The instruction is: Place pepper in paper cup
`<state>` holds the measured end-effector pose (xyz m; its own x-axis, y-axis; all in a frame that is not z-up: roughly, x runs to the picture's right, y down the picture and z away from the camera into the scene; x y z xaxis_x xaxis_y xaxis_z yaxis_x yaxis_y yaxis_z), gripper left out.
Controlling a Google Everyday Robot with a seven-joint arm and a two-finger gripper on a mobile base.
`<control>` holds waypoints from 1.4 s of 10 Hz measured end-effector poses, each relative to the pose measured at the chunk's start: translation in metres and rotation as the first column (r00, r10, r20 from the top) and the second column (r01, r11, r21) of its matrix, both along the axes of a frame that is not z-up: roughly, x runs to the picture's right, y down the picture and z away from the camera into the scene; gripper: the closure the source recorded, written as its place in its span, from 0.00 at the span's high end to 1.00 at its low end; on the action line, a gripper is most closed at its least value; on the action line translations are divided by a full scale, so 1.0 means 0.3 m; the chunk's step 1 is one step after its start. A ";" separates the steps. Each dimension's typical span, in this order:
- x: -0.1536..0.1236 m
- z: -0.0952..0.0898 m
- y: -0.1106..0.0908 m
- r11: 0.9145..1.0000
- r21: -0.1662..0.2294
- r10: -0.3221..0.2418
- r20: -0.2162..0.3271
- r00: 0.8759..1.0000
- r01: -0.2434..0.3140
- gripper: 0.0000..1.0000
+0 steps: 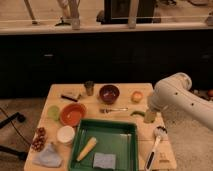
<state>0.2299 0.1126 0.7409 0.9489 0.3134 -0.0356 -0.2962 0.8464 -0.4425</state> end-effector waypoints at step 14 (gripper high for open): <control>0.215 0.155 0.043 0.986 -0.041 0.163 -0.018 0.987 -0.163 0.80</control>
